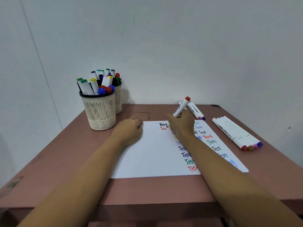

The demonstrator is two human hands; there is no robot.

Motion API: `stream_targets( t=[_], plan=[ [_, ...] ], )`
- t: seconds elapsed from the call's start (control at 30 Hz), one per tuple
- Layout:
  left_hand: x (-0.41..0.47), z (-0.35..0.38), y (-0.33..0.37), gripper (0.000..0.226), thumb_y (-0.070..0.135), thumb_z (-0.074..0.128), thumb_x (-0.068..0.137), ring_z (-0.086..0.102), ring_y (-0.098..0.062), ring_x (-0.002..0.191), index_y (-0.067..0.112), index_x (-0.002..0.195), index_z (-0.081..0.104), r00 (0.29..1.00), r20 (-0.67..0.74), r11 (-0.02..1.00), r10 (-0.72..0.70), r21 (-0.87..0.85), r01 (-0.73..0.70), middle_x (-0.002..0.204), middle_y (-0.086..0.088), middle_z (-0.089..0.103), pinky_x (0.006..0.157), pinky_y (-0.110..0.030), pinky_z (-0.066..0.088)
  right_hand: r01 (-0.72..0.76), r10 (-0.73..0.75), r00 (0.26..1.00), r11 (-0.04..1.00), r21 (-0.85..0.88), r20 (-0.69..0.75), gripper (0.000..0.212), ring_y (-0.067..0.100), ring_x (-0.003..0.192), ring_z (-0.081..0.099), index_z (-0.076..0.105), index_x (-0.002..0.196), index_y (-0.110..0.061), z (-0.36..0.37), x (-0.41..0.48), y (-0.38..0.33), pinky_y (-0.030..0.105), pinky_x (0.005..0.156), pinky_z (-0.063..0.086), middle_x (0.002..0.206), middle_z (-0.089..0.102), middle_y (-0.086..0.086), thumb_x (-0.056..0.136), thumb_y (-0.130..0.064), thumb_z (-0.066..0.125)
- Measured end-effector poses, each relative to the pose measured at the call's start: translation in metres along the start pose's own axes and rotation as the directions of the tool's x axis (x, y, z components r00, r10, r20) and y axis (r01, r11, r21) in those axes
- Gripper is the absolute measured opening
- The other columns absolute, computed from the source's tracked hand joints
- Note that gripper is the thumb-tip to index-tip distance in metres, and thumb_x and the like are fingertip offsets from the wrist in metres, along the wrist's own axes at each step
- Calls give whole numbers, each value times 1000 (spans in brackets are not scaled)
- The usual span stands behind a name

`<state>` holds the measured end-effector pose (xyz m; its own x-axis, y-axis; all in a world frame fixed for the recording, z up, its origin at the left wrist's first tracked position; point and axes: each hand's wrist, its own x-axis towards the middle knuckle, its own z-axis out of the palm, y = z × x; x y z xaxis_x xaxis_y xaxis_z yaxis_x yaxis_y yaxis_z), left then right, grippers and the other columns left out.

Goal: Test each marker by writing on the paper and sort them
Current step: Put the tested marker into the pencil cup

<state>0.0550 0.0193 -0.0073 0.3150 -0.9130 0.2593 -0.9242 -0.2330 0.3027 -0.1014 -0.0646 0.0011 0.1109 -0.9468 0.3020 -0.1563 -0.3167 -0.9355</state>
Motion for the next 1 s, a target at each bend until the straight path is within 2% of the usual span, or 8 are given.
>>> stream_targets(
  t=[0.1, 0.2, 0.37, 0.47, 0.63, 0.83, 0.9, 1.0],
  plan=[
    [0, 0, 0, 36, 19, 38, 94, 50, -27, 119, 19, 124, 58, 1000, 1, 1000, 0, 6, 0, 131, -6, 55, 101, -40, 39, -7, 7, 1000, 1000, -30, 7, 10, 20, 62, 55, 50, 83, -13, 1, 0, -1, 24, 53, 40, 67, 52, 4, 79, -12, 59],
    [0, 0, 0, 36, 19, 38, 93, 50, -27, 119, 19, 124, 58, 1000, 2, 1000, 1, 8, -1, 131, -6, 55, 101, -40, 39, -5, 5, 1000, 998, -62, 11, 19, 19, 58, 49, 40, 73, -12, 0, 0, 0, 24, 49, 36, 63, 44, 2, 80, -12, 58],
    [1, 0, 0, 36, 19, 38, 93, 51, -28, 118, 19, 123, 58, 1000, -2, 1000, 7, 4, -7, 130, -6, 56, 100, -40, 40, -14, 14, 1000, 999, 42, 2, 20, 21, 60, 48, 55, 99, -4, -1, -1, -2, 29, 56, 42, 66, 48, 6, 80, -9, 57],
    [0, 0, -1, 36, 19, 38, 93, 51, -27, 118, 19, 122, 59, 1000, -7, 1000, 10, 3, -10, 130, -6, 56, 100, -40, 39, -22, 22, 1000, 1000, -8, 20, 14, 19, 56, 49, 54, 87, -4, 0, -2, -2, 25, 51, 38, 73, 60, 20, 77, -13, 58],
    [0, -3, 0, 35, 19, 40, 93, 51, -26, 118, 20, 123, 58, 1000, 3, 999, 8, -38, -7, 130, -5, 56, 99, -37, 40, -3, 3, 1000, 1000, -10, 4, 17, 17, 58, 46, 42, 76, -13, -1, -2, -2, 25, 52, 37, 62, 42, -2, 81, -12, 59],
    [-1, -11, 1, 29, 18, 43, 90, 50, -20, 101, 12, 117, 51, 992, 65, 975, -106, -190, 117, 117, -6, 58, 81, -30, 38, -195, 192, 981, 925, 326, 42, 27, 5, 37, 39, 53, 106, -21, -8, 4, -5, 22, 43, 33, 50, 47, -5, 84, -6, 51],
    [-1, -13, 1, 21, 15, 39, 93, 50, -23, 101, 10, 111, 50, 991, 63, 980, -119, -150, 127, 113, -10, 59, 94, -35, 36, -239, 225, 971, 883, 405, 84, 30, 6, 37, 35, 49, 111, -20, -11, 7, -5, 23, 43, 32, 45, 45, -6, 85, -4, 49],
    [-3, -15, 1, 24, 9, 31, 96, 53, -26, 108, 5, 108, 52, 998, 2, 994, -70, -81, 70, 106, -14, 62, 115, -39, 11, -266, 233, 964, 868, 420, 128, 25, 8, 43, 38, 49, 109, -17, -13, 7, -6, 22, 46, 36, 46, 48, -5, 87, -4, 49]
  ],
)
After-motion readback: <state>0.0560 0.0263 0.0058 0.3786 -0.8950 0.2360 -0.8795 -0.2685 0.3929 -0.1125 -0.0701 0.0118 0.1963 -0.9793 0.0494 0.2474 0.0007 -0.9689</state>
